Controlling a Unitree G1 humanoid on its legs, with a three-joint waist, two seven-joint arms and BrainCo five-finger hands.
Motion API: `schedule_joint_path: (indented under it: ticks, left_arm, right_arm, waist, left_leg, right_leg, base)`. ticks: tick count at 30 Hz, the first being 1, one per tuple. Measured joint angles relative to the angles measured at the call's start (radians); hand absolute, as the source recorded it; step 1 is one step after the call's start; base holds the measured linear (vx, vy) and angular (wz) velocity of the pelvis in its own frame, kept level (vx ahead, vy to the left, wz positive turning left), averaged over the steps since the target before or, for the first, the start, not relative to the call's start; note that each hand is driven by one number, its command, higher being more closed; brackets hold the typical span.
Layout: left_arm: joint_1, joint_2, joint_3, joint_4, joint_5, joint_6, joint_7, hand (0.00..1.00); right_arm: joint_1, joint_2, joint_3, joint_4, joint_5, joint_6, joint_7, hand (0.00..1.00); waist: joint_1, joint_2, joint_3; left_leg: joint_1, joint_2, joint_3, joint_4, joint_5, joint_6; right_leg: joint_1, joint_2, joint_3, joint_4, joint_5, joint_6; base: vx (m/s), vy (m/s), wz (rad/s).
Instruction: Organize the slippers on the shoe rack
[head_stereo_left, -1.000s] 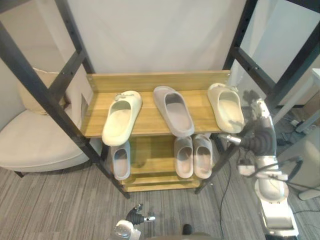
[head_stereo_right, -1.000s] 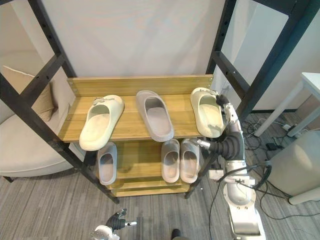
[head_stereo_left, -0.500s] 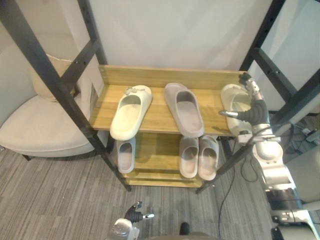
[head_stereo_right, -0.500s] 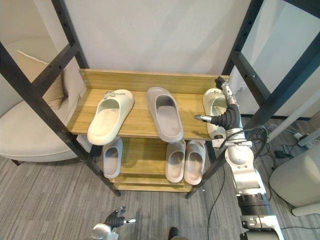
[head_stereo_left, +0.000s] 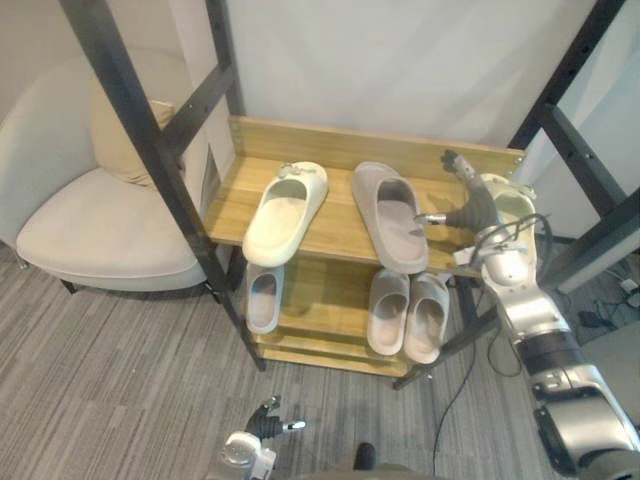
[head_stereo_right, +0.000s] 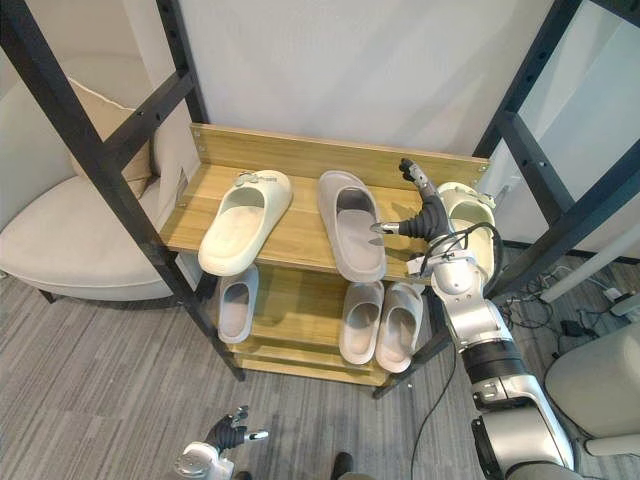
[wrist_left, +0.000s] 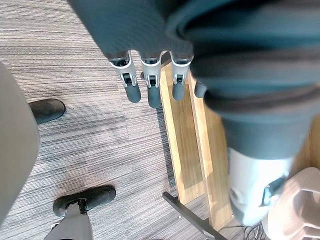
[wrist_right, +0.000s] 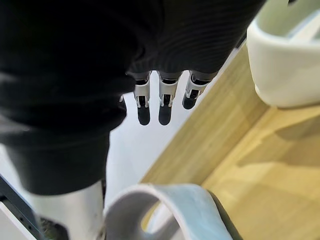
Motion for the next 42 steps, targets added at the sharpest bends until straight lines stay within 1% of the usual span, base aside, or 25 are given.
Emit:
schedule_joint_path:
  ticks: [6, 8, 11, 13, 15, 18, 19, 25, 29, 32, 36, 40, 42]
  left_arm:
    - [-0.007, 0.002, 0.0, -0.004, -0.002, 0.0, 0.0, 0.0]
    - [-0.007, 0.001, 0.001, -0.008, -0.004, 0.0, 0.001, 0.0]
    - [-0.007, 0.001, 0.001, -0.016, -0.022, 0.0, 0.001, 0.0]
    - [-0.009, 0.001, 0.001, -0.021, -0.031, -0.002, 0.001, 0.0]
    - [-0.015, 0.002, 0.002, -0.024, -0.04, -0.008, 0.002, 0.0]
    - [-0.017, 0.002, 0.002, -0.029, -0.041, -0.012, 0.002, 0.0]
    - [-0.018, 0.002, 0.002, -0.035, -0.042, -0.013, 0.002, 0.0]
    - [-0.023, 0.003, 0.002, -0.04, -0.054, -0.015, 0.003, 0.0]
    - [-0.029, 0.008, 0.001, -0.039, -0.079, -0.014, 0.005, 0.0]
    - [-0.03, 0.007, 0.001, -0.038, -0.081, -0.014, 0.012, 0.0]
    - [-0.033, 0.004, 0.002, -0.038, -0.08, -0.012, 0.021, 0.0]
    - [-0.035, 0.004, 0.003, -0.038, -0.079, -0.011, 0.02, 0.0]
    - [-0.035, 0.004, 0.003, -0.038, -0.079, -0.01, 0.02, 0.0]
  right_arm:
    - [-0.073, 0.002, 0.004, 0.118, -0.001, 0.018, -0.001, 0.0]
    - [-0.1, 0.003, 0.019, 0.158, -0.001, 0.027, -0.001, 0.0]
    - [-0.145, 0.004, 0.036, 0.215, -0.001, 0.033, -0.003, 0.0]
    - [-0.177, 0.006, 0.036, 0.264, -0.001, 0.037, -0.004, 0.0]
    - [-0.215, 0.006, 0.038, 0.308, -0.001, 0.04, -0.004, 0.0]
    - [-0.259, 0.007, 0.04, 0.354, -0.001, 0.048, -0.007, 0.0]
    - [-0.274, 0.008, 0.043, 0.367, -0.001, 0.048, -0.007, 1.0]
    - [-0.337, 0.013, 0.079, 0.408, -0.003, 0.048, -0.001, 1.0]
    - [-0.343, 0.018, 0.078, 0.416, -0.001, 0.046, -0.006, 1.0]
    - [-0.341, 0.02, 0.076, 0.406, 0.001, 0.042, -0.012, 1.0]
    - [-0.275, 0.022, 0.038, 0.309, 0.011, 0.034, -0.024, 1.0]
    - [-0.188, 0.029, -0.01, 0.208, 0.054, 0.023, -0.035, 1.0]
    - [-0.157, 0.036, -0.013, 0.167, 0.059, 0.018, -0.04, 1.0]
  waist:
    - [0.004, -0.018, 0.011]
    - [0.007, -0.02, 0.012]
    - [0.017, -0.021, 0.014]
    - [0.032, -0.024, 0.018]
    - [0.037, -0.026, 0.035]
    - [0.042, -0.027, 0.043]
    - [0.046, -0.026, 0.05]
    - [0.048, -0.029, 0.067]
    - [0.048, -0.038, 0.076]
    - [0.047, -0.034, 0.08]
    - [0.046, -0.031, 0.082]
    - [0.045, -0.031, 0.081]
    - [0.044, -0.031, 0.081]
  left_leg:
    - [-0.014, -0.003, -0.021, 0.0, 0.006, 0.001]
    - [-0.015, -0.004, -0.023, 0.0, 0.007, 0.001]
    - [-0.016, -0.004, -0.027, 0.0, 0.007, 0.001]
    - [-0.017, -0.005, -0.028, 0.0, 0.007, 0.001]
    - [-0.019, -0.006, -0.031, 0.0, 0.008, 0.002]
    - [-0.031, -0.007, -0.041, 0.0, 0.009, 0.002]
    - [-0.031, -0.007, -0.041, 0.0, 0.01, 0.002]
    - [-0.032, -0.007, -0.04, -0.001, 0.01, 0.002]
    - [-0.032, -0.007, -0.04, -0.001, 0.01, 0.002]
    - [-0.033, -0.006, -0.04, -0.002, 0.01, 0.002]
    - [-0.032, -0.005, -0.039, -0.003, 0.01, 0.002]
    - [-0.028, -0.005, -0.03, -0.003, 0.01, 0.002]
    - [-0.019, -0.005, -0.024, -0.003, 0.01, 0.002]
  right_leg:
    - [-0.009, -0.004, -0.019, 0.0, 0.0, 0.0]
    - [-0.008, -0.004, -0.022, 0.0, 0.001, -0.001]
    - [-0.007, -0.005, -0.025, 0.0, 0.001, -0.001]
    - [-0.007, -0.005, -0.026, 0.0, 0.001, -0.001]
    - [-0.003, -0.006, -0.028, 0.0, 0.001, -0.001]
    - [-0.009, -0.007, -0.033, 0.0, 0.0, -0.001]
    - [-0.009, -0.007, -0.033, 0.0, 0.0, -0.001]
    - [-0.011, -0.007, -0.032, 0.0, 0.0, -0.001]
    - [-0.011, -0.007, -0.031, 0.0, 0.0, -0.001]
    - [-0.012, -0.007, -0.03, 0.0, -0.001, -0.002]
    - [-0.012, -0.006, -0.03, 0.0, -0.003, -0.002]
    - [-0.012, -0.006, -0.027, 0.001, -0.003, -0.001]
    - [-0.01, -0.006, -0.021, 0.001, -0.003, -0.001]
  base:
    - [0.01, 0.0, 0.1]
    - [0.02, 0.0, 0.05]
    - [0.01, 0.003, 0.03]
    - [0.0, 0.0, 0.0]
    - [-0.02, -0.002, 0.04]
    - [-0.01, -0.004, 0.07]
    - [0.01, -0.003, 0.03]
    - [0.0, 0.0, 0.0]
    - [0.0, 0.0, 0.0]
    - [0.0, 0.0, 0.0]
    - [0.0, 0.0, 0.0]
    - [0.0, 0.0, 0.0]
    - [0.0, 0.002, -0.08]
